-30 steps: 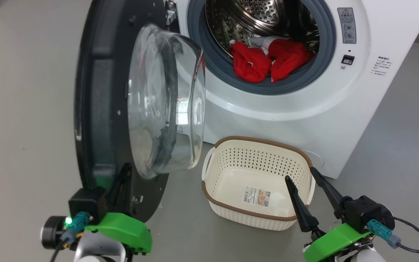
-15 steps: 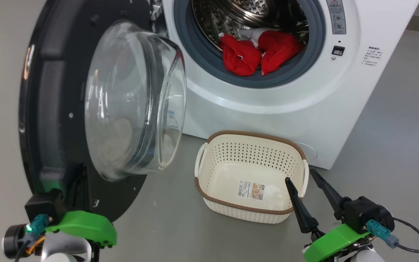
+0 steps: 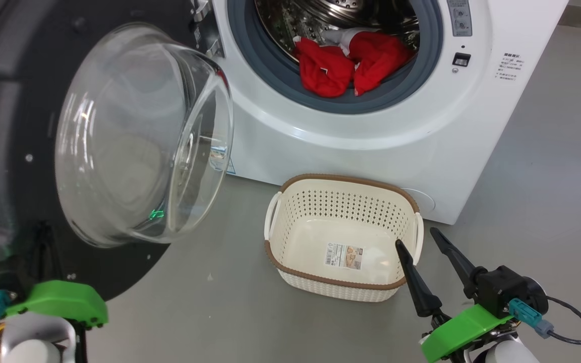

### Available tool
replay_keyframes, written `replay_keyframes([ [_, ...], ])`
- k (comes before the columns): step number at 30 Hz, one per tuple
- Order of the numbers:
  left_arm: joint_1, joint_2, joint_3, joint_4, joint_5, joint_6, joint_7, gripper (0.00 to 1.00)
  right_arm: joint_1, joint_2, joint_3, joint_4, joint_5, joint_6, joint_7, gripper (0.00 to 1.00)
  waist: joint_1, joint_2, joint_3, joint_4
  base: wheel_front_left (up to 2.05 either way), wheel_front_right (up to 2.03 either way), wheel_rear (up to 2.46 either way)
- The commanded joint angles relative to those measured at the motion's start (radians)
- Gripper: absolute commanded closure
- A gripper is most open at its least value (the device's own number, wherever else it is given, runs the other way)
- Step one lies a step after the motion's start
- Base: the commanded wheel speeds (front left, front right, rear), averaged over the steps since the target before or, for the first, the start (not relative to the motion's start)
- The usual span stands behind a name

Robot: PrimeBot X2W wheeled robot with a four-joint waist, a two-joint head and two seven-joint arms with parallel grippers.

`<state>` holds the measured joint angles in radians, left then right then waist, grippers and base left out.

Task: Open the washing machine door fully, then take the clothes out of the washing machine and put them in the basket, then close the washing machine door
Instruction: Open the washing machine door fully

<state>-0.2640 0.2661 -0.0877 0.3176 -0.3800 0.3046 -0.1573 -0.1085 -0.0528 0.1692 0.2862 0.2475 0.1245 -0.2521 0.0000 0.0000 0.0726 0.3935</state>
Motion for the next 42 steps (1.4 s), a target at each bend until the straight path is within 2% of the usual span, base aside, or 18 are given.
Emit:
replay_keyframes([
  [1,-0.058,0.064,0.067,-0.005,-0.006,0.014,-0.011,1.0,-0.036,0.003,0.018,-0.031,-0.006,0.006,0.003,0.0,0.0,0.0,0.004,0.0,0.0,0.0,0.0],
  [8,-0.105,0.102,0.101,0.071,-0.033,-0.008,-0.027,1.0,-0.038,0.003,0.019,-0.052,-0.022,0.006,0.016,0.0,0.0,0.0,0.024,-0.005,0.0,0.0,0.0],
  [12,-0.15,0.105,0.121,0.145,-0.068,-0.039,-0.045,1.0,-0.04,0.003,0.021,-0.07,-0.04,0.006,0.03,0.0,0.0,0.0,0.046,-0.011,0.0,0.0,0.0],
  [22,-0.246,0.114,0.126,0.287,-0.077,-0.07,-0.082,1.0,-0.042,0.003,0.017,-0.105,-0.074,0.006,0.058,0.0,0.0,0.0,0.082,-0.02,0.0,0.0,0.0],
  [36,-0.324,0.123,0.152,0.471,-0.073,-0.076,-0.103,1.0,-0.043,0.003,0.022,-0.108,-0.08,0.006,0.072,0.0,0.0,0.0,0.081,-0.031,0.0,0.0,0.0],
  [42,-0.328,0.131,0.179,0.48,-0.054,-0.068,-0.104,1.0,-0.044,0.003,0.025,-0.104,-0.073,0.006,0.071,0.0,0.0,0.0,0.072,-0.039,0.0,0.0,0.0],
])
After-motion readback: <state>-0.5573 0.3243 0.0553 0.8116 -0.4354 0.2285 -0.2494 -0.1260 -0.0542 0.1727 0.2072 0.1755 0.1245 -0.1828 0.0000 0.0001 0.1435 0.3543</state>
